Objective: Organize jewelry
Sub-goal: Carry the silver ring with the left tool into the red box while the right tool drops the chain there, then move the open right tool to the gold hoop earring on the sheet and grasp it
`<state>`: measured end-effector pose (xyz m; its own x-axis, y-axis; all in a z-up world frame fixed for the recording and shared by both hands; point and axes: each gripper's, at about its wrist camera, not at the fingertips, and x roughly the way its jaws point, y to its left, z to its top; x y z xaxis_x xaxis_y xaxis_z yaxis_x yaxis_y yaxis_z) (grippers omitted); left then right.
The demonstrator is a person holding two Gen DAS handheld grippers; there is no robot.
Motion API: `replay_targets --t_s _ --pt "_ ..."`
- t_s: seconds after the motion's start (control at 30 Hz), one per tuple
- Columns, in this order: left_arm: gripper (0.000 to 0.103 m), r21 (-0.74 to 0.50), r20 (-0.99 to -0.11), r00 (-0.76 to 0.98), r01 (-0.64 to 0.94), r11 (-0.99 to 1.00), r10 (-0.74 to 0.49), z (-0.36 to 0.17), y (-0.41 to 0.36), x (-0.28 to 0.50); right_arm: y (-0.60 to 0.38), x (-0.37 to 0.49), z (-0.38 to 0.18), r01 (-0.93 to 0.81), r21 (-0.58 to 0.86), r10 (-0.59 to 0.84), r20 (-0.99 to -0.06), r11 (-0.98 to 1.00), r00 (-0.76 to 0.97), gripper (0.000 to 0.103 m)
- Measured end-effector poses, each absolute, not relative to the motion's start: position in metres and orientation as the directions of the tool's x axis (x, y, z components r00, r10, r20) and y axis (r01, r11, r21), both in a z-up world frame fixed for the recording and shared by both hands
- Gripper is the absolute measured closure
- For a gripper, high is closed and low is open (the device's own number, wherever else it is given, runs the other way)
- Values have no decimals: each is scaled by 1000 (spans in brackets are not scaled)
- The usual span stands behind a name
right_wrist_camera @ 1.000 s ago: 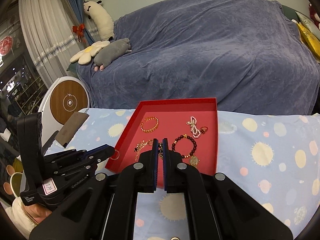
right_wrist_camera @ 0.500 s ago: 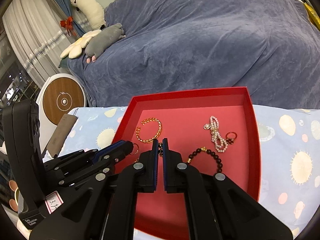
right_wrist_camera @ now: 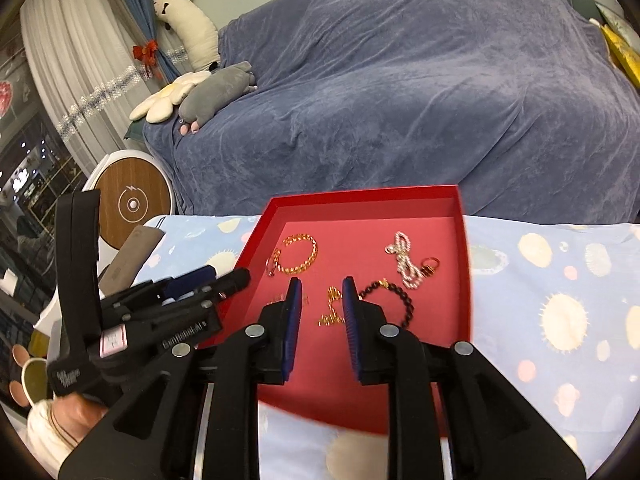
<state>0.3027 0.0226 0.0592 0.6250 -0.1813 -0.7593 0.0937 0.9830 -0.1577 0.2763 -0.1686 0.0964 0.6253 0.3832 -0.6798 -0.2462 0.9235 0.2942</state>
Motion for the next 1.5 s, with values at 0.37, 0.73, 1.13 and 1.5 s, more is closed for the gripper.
replay_targets --t_s 0.37,0.73,1.13,1.5 --pt "49 -99 -770 619 124 987 -155 58 19 202 -205 165 84 -218 281 356 -713 935 605 81" --pt "49 -160 -794 573 126 979 -204 33 35 146 -223 120 23 -165 293 335 -779 942 530 81" --pt "49 -121 -839 509 175 977 -195 -1 24 131 -200 115 -4 -214 237 314 -812 948 492 68" --pt "49 -98 -852 495 173 980 -172 -13 24 132 -185 125 -15 -231 178 273 -824 957 496 68"
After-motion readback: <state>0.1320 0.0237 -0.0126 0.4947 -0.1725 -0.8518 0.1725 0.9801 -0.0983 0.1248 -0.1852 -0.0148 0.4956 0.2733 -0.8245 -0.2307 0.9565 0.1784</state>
